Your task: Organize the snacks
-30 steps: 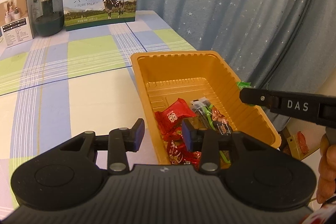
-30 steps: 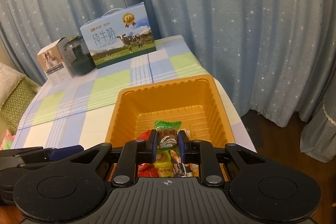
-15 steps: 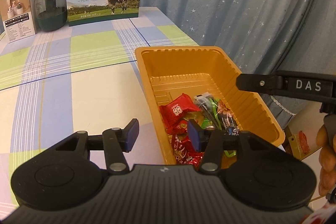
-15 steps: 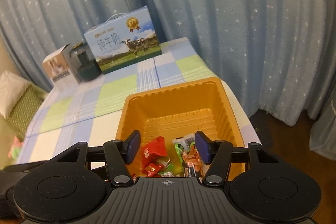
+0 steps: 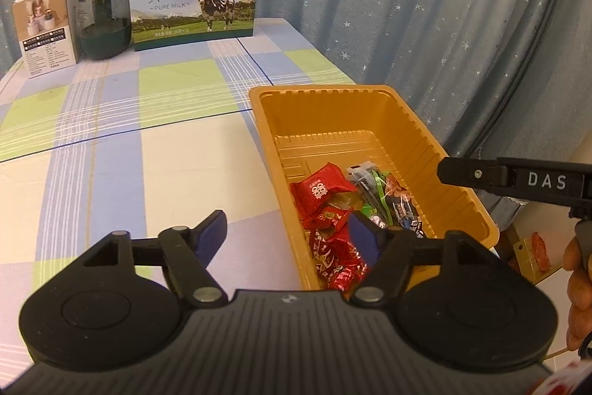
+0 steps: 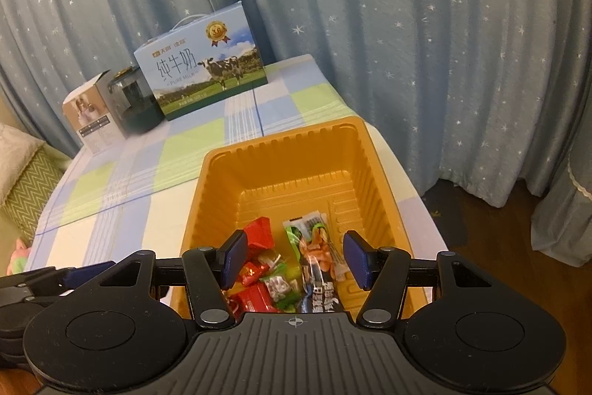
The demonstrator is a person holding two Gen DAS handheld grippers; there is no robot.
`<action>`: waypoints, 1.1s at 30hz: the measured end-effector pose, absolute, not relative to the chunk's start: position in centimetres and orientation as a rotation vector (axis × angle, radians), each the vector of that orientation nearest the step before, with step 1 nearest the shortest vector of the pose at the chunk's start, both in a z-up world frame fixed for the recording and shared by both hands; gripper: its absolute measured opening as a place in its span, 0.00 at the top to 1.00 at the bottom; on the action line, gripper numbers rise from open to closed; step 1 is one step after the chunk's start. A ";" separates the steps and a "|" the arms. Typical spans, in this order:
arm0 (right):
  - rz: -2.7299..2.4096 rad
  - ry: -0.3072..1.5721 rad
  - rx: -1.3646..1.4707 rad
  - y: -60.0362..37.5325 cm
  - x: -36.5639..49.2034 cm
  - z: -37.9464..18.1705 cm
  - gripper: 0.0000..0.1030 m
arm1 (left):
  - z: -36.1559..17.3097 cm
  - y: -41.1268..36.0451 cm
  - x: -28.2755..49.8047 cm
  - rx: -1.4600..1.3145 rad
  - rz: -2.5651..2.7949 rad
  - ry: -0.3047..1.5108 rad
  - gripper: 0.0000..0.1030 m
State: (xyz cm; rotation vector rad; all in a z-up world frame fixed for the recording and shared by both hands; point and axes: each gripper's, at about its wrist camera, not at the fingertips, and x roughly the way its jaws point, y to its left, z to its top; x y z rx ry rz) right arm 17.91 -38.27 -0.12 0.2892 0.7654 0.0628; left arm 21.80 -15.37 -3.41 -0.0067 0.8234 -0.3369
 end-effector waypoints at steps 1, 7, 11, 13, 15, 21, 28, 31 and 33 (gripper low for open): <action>0.063 0.764 0.289 -38.3 17.6 0.0 0.44 | -3.2 -15.2 21.6 -0.006 -0.332 0.821 0.28; 0.061 0.762 0.277 -38.0 16.0 0.7 0.30 | -2.3 -14.2 20.1 -0.011 -0.305 0.805 0.17; 0.054 0.768 0.274 -37.7 14.6 1.2 0.26 | -1.5 -13.5 18.7 0.002 -0.279 0.786 0.07; 0.048 0.771 0.263 -37.3 13.8 1.5 0.24 | -1.2 -13.1 18.1 -0.004 -0.270 0.778 0.04; 0.045 0.775 0.249 -37.0 13.0 1.8 0.22 | -0.8 -12.7 17.3 0.000 -0.268 0.772 0.00; 0.052 0.785 0.192 -35.4 10.7 2.6 0.19 | 0.1 -11.5 14.7 -0.012 -0.252 0.760 0.00; 0.053 0.789 0.141 -33.6 8.1 3.2 0.18 | 0.9 -9.7 11.8 -0.056 -0.221 0.743 0.00; 0.049 0.792 0.137 -32.9 7.0 3.2 0.17 | 1.4 -9.0 10.5 -0.057 -0.202 0.739 0.00; 0.046 0.793 0.136 -32.5 6.2 3.4 0.17 | 1.8 -8.6 9.6 -0.060 -0.198 0.748 0.00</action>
